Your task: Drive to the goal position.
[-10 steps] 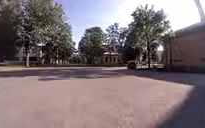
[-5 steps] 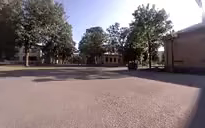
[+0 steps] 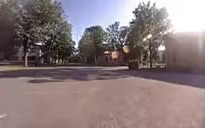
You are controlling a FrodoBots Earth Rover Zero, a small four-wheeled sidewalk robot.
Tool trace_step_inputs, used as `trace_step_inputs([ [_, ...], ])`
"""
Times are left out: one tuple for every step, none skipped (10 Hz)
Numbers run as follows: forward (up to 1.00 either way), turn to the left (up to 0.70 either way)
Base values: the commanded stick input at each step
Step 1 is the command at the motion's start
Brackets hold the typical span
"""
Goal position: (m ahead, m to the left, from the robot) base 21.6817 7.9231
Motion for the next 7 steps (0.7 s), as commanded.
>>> trace_step_inputs([
  [0.6, 0.0],
  [0.6, 0.0],
  [0.6, 0.0],
  [0.6, 0.0],
  [0.6, 0.0],
  [0.6, 0.0],
  [0.6, 0.0],
])
